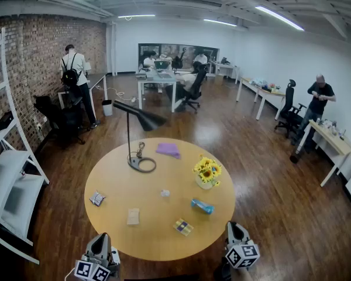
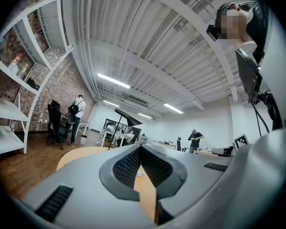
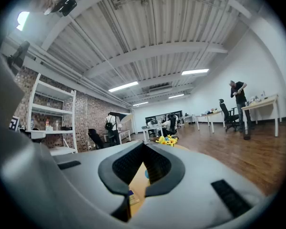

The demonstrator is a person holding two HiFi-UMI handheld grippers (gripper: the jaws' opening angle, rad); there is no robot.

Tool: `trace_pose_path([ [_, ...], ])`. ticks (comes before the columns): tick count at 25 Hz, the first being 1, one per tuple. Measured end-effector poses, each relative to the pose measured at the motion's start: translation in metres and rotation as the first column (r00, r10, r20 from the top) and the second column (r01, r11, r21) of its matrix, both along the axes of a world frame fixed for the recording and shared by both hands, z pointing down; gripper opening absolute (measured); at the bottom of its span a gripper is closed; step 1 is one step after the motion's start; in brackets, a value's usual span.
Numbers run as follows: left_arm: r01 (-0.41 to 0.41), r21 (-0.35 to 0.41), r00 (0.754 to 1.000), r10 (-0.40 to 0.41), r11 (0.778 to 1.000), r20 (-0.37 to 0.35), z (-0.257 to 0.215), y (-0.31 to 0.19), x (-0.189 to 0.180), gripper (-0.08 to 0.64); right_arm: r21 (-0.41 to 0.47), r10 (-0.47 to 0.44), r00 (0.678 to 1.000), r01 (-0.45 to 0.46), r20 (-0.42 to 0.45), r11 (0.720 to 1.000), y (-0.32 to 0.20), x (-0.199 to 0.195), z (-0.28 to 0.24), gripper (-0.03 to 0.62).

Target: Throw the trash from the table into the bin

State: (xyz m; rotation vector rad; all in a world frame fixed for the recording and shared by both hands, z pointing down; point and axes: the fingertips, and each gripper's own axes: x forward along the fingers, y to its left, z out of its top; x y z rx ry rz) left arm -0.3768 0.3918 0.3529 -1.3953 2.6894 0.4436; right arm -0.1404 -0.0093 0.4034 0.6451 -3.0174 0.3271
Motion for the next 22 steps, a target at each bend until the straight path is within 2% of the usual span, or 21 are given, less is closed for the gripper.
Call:
trace_pose_path([
  [3, 0.039, 0.04, 0.999, -0.039, 0.998, -0.018, 0.008, 0.009, -0.004, 0.0, 0.042, -0.049, 0.999, 0.05, -0.019, 0.998, -0.001, -0.016, -0.006, 0.003],
  [7, 0.041, 0.043, 0.999, -0.04, 0.998, -0.019, 0.009, 0.016, -0.018, 0.0, 0.064, -0.073, 0.997, 0.074, -0.016, 0.995, 0.007, -0.036, -0.014, 0.005],
  [9, 0.039, 0.048, 0.999, -0.038, 0.998, -0.017, 0.007, 0.023, -0.023, 0.0, 0.067, -0.091, 0.996, 0.092, -0.026, 0.993, 0.018, -0.044, -0.015, 0.046],
  [11, 0.036, 0.055, 0.999, -0.035, 0.998, -0.016, 0.006, 0.031, -0.028, 0.0, 0.07, -0.114, 0.992, 0.117, -0.044, 0.991, 0.03, -0.054, -0.015, 0.057],
  [14, 0.022, 0.054, 1.0, -0.021, 0.998, -0.018, 0.003, 0.042, -0.036, 0.0, 0.065, -0.144, 0.988, 0.148, -0.064, 0.987, 0.048, -0.071, -0.013, 0.129],
  [21, 0.039, 0.045, 0.999, -0.037, 0.998, -0.037, 0.001, 0.093, -0.057, 0.0, 0.054, -0.176, 0.98, 0.182, -0.096, 0.982, 0.094, -0.115, -0.006, 0.129],
  [22, 0.046, 0.045, 0.998, -0.044, 0.998, -0.039, 0.002, 0.101, -0.061, 0.0, 0.051, -0.185, 0.978, 0.191, -0.1, 0.98, 0.101, -0.123, -0.006, 0.148],
])
